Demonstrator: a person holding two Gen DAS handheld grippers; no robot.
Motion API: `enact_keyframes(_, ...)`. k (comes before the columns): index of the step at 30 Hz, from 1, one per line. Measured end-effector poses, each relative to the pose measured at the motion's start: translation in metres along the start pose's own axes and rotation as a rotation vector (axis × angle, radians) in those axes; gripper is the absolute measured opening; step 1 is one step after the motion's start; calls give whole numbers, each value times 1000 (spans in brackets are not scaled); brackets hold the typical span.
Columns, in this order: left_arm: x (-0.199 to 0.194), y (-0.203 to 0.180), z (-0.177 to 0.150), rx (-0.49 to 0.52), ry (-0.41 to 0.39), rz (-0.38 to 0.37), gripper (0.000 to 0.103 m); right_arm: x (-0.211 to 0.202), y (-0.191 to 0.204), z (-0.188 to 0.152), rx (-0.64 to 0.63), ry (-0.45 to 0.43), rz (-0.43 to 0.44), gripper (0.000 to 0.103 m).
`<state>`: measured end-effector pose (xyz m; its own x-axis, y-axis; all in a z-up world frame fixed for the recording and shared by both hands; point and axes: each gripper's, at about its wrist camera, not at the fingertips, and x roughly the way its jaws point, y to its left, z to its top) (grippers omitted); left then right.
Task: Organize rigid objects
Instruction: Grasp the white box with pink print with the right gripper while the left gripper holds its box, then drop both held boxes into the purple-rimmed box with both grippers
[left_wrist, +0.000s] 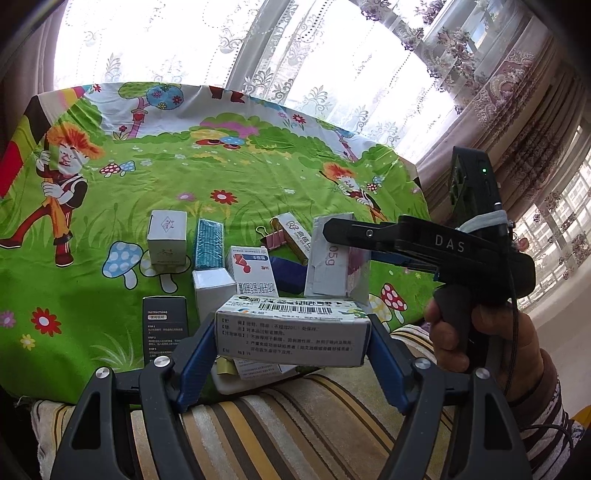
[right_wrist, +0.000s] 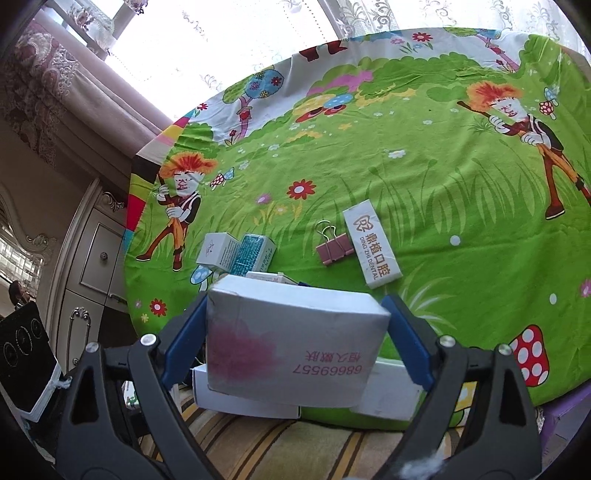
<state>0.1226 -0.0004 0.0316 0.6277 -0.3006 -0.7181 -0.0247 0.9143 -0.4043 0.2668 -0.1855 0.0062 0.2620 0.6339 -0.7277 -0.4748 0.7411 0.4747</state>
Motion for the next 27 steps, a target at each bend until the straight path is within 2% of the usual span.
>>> enact_keyframes(12, 5, -55, -7, 57, 26, -66, 77, -83, -25, -34, 31, -156, -47, 93)
enact_keyframes(27, 48, -164, -30, 214, 158, -175, 77, -191, -91, -99, 109, -302, -247, 93)
